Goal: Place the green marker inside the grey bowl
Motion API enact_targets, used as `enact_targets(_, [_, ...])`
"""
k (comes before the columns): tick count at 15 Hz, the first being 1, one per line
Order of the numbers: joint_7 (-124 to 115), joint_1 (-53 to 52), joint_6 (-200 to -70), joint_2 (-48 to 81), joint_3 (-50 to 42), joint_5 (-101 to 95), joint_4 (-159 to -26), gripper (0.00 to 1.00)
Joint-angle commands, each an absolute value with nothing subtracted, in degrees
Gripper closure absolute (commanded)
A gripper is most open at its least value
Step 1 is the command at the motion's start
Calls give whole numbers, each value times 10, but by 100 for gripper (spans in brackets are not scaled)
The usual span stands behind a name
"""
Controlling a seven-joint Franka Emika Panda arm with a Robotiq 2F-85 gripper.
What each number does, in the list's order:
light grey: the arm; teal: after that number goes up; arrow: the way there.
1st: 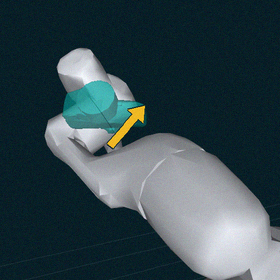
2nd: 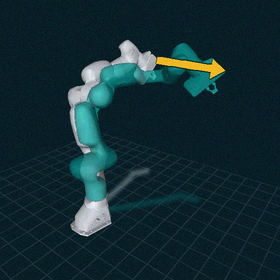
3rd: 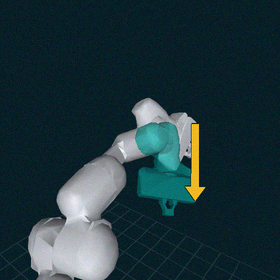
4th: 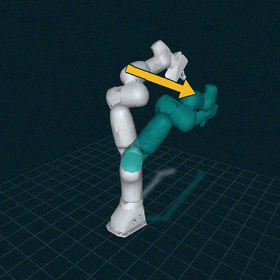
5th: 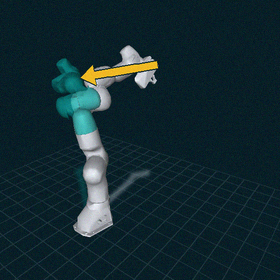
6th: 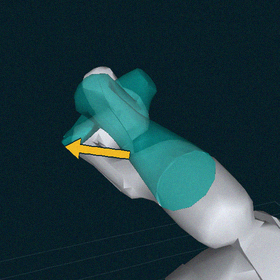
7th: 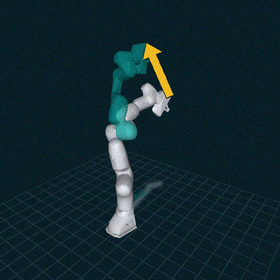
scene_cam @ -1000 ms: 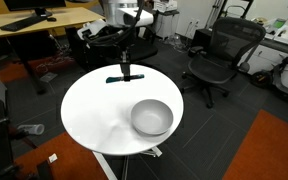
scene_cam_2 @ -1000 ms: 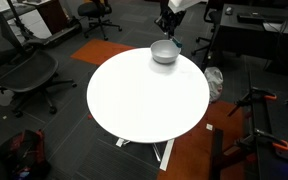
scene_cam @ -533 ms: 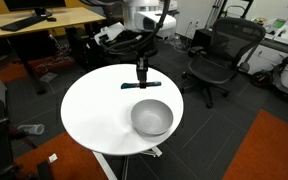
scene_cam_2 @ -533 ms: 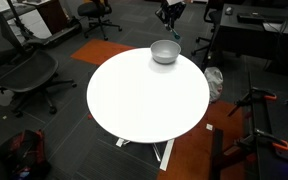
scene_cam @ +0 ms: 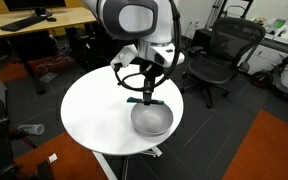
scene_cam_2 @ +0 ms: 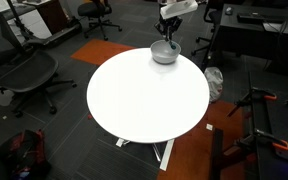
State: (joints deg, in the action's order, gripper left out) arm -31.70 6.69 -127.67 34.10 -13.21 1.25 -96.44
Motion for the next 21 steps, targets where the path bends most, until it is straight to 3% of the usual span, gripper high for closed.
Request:
enact_targets(1, [-312, 81, -1271, 378, -127, 41, -922, 95])
enact_targets(9, [-335, 83, -1298, 418, -135, 59, -879, 95])
enact_targets(10, [-338, 82, -1298, 421, -136, 60, -875, 83])
enact_targets(11, [-339, 82, -1296, 423, -136, 60, -871, 56])
enact_targets(12, [-342, 82, -1295, 425, -136, 59, -867, 55])
enact_targets(19, [-344, 83, -1293, 430, -136, 58, -859, 5])
enact_targets(21, [-344, 83, -1291, 429, -137, 59, -859, 0])
